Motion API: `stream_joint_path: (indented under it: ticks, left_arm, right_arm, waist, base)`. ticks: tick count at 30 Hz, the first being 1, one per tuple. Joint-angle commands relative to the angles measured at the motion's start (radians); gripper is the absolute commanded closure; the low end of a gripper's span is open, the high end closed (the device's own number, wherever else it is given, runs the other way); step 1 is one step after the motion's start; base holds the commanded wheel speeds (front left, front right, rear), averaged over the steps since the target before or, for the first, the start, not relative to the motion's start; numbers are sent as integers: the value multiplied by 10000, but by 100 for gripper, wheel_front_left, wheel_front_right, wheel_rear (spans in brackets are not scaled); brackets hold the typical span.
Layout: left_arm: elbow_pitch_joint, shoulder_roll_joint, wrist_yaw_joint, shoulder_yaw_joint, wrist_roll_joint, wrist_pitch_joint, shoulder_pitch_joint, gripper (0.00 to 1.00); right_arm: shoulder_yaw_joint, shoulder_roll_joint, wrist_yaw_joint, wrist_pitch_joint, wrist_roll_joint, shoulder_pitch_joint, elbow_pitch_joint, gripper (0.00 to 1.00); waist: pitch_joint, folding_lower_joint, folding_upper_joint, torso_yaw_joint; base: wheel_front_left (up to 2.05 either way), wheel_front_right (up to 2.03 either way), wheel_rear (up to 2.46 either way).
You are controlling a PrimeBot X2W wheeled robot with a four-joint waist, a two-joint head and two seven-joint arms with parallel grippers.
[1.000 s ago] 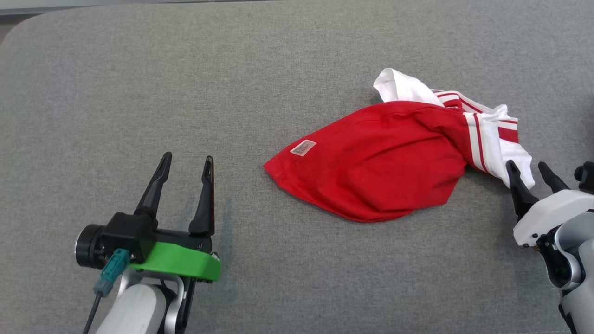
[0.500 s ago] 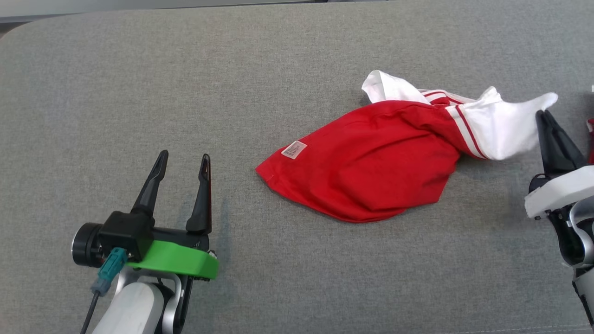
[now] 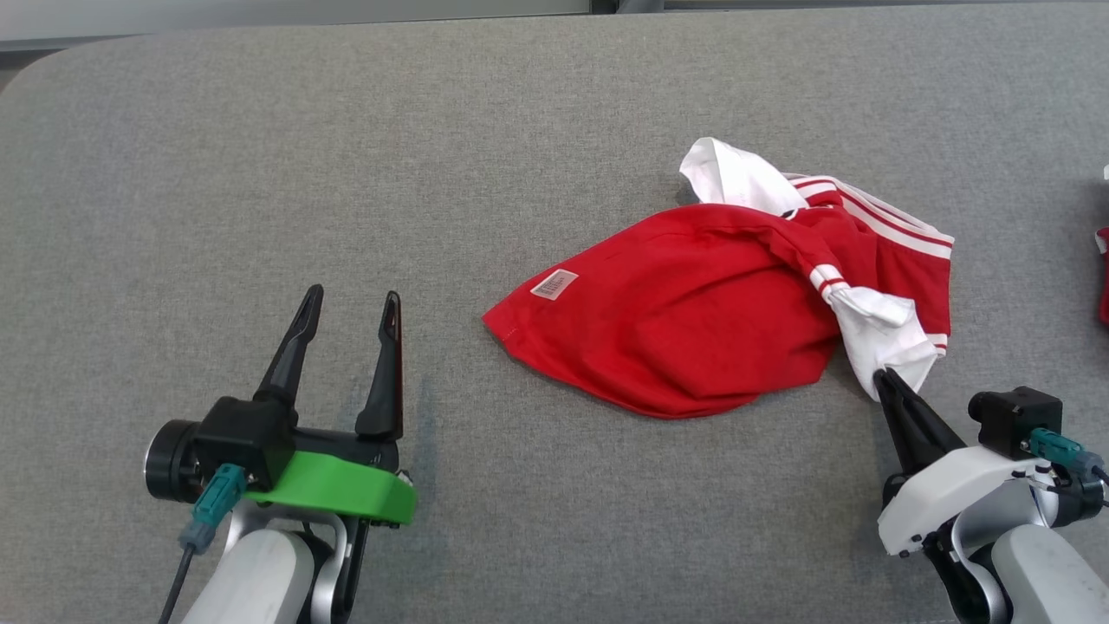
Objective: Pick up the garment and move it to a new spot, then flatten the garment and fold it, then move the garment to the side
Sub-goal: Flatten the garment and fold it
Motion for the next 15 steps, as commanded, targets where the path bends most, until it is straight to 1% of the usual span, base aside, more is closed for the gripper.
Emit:
stream_joint_path:
  ticks: [1, 4, 5, 6, 7, 11, 15]
  left_arm:
    - [20, 37, -15, 4, -43, -68, 44, 0]
    - [52, 64, 6, -7, -58, -79, 87, 0]
    - [60, 64, 10, -11, -72, -68, 105, 0]
    - [77, 63, 13, -18, -81, -70, 134, 0]
    - [89, 61, 24, -20, -91, -73, 168, 0]
    - [115, 57, 81, -10, -129, -85, 253, 0]
    - [89, 106, 175, 47, -203, -91, 451, 0]
  right_arm:
    - [-14, 78, -8, -167, 120, 22, 132, 100]
    - [-66, 158, -8, -410, 232, -20, 405, 100]
    - [-137, 203, -8, -507, 239, -24, 439, 75]
    - [-216, 263, -8, -611, 241, 8, 463, 35]
    - [-312, 305, -8, -712, 201, 58, 438, 0]
    - [-700, 443, -8, -1031, 42, 238, 164, 0]
    - [-1236, 633, -8, -1289, -341, 425, -543, 0]
  waist:
    - [-24, 0, -1, 2]
    - [-86, 0, -1, -12]
    - [-116, 0, -1, -15]
    - [-166, 0, -1, -14]
    - [-222, 0, -1, -16]
    - [-415, 0, -1, -23]
    - [-694, 0, -1, -65]
  base:
    - [0, 0, 0]
    - [0, 0, 0]
    - [0, 0, 0]
    - [0, 0, 0]
    - [0, 0, 0]
    - [0, 0, 0]
    - [0, 0, 0]
